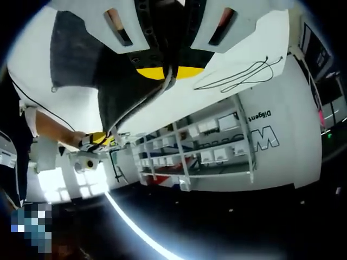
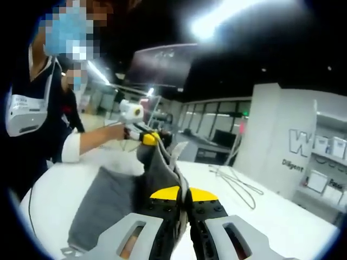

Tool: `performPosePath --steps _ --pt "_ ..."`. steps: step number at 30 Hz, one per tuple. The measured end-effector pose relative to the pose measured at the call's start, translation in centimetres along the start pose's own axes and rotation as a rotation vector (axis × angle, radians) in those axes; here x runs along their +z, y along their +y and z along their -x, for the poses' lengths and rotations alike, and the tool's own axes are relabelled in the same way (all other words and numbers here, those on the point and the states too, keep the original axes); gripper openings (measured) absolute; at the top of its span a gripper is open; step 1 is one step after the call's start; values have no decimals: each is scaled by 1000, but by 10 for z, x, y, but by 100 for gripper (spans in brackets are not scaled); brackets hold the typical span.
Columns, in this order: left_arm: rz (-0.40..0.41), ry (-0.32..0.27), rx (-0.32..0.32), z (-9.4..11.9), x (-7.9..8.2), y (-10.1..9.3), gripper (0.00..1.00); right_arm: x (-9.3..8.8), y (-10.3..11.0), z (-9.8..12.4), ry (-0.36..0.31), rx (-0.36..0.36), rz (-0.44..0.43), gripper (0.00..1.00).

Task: Open the folded towel by lifting each exposed corner and separating the folded layers until the towel lies flat within the target outline without major curled edges

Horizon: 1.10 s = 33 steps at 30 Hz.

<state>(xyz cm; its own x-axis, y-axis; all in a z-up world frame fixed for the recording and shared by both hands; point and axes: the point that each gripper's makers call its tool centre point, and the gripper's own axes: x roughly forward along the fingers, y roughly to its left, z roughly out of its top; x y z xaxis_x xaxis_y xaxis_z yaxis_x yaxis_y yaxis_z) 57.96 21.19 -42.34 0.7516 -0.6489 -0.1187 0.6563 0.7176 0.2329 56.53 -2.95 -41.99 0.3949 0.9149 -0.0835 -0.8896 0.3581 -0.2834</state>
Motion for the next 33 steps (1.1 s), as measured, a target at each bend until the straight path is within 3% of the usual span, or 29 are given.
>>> performPosePath --steps 33 --pt "-27 4 46 -6 -5 6 5 -9 -12 -6 5 -68 36 1"
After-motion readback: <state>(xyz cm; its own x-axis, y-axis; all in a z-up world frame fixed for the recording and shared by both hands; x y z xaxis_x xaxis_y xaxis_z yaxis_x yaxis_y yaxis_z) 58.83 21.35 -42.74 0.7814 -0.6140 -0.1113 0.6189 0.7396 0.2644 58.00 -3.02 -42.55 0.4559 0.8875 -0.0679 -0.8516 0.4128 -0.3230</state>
